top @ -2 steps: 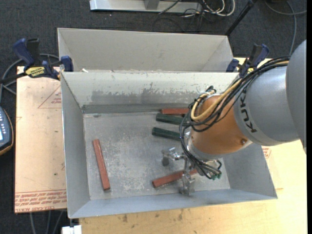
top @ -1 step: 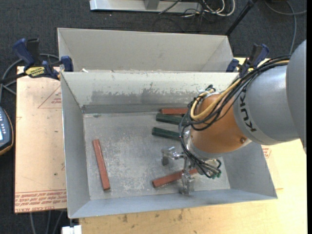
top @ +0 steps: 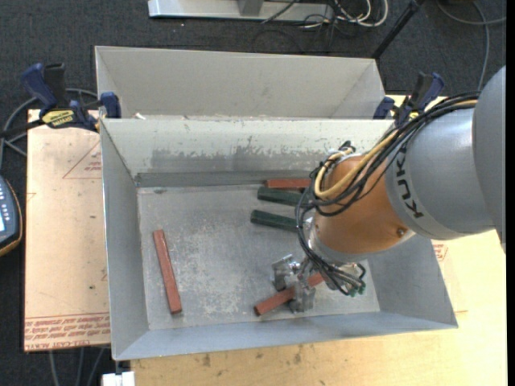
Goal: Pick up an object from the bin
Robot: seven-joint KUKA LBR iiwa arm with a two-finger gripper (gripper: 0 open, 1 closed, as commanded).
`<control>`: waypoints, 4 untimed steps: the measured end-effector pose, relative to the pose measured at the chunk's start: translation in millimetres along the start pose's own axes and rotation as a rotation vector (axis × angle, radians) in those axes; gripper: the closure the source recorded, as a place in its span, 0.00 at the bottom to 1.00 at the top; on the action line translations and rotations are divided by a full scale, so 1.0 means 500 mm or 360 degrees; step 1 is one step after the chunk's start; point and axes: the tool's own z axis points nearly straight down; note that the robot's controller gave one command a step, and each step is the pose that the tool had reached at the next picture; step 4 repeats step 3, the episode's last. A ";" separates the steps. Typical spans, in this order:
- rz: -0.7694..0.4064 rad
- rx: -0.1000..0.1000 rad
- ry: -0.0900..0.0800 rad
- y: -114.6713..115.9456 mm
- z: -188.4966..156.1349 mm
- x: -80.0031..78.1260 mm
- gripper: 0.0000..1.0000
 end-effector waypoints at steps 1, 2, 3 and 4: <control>-0.0002 0.0000 -0.0001 0.001 -0.024 -0.002 1.00; 0.0000 0.0004 -0.0012 0.001 -0.194 -0.007 1.00; 0.0001 0.0002 -0.0004 0.002 -0.236 -0.010 1.00; 0.0001 0.0002 -0.0004 0.002 -0.236 -0.010 1.00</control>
Offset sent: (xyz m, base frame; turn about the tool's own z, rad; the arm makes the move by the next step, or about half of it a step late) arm 0.0001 -0.0002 0.0117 0.0000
